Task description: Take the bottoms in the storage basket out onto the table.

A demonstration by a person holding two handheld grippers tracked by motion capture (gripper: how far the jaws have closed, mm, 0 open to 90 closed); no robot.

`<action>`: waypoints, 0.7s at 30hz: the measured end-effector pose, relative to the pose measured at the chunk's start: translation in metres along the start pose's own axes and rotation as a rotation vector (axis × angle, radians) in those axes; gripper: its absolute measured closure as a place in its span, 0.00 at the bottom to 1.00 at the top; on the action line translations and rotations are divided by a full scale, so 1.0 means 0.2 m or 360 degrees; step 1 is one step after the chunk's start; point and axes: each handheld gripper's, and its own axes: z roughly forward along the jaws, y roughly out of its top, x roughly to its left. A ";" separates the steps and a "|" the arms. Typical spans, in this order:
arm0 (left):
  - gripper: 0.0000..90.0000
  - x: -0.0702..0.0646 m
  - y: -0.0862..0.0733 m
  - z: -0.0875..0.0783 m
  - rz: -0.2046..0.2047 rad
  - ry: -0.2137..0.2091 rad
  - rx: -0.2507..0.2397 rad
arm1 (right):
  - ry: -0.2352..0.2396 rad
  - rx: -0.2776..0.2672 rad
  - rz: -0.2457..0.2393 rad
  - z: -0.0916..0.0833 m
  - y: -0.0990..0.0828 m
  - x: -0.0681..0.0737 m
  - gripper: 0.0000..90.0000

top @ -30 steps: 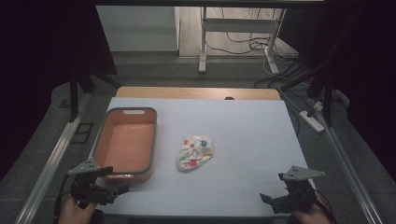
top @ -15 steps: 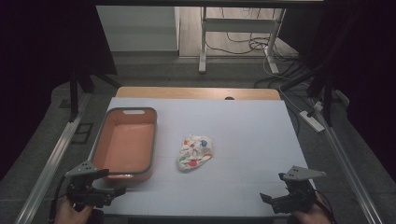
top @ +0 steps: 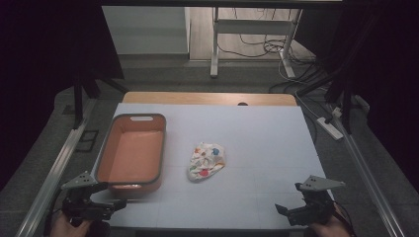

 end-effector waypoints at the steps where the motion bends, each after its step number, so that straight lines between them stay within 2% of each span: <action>1: 0.00 0.00 0.00 0.00 0.0003 -0.0005 0.0002 | 0.0000 0.0000 0.0000 0.00 0.00 0.00 0.01; 12: 0.00 0.02 -0.02 -0.02 0.0004 -0.0067 0.0033 | -0.0002 0.0000 0.0000 0.00 0.00 0.00 0.01; 21: 0.00 0.02 -0.02 -0.01 0.0027 -0.0076 0.0079 | -0.0006 0.0010 -0.0006 0.00 0.00 0.00 0.01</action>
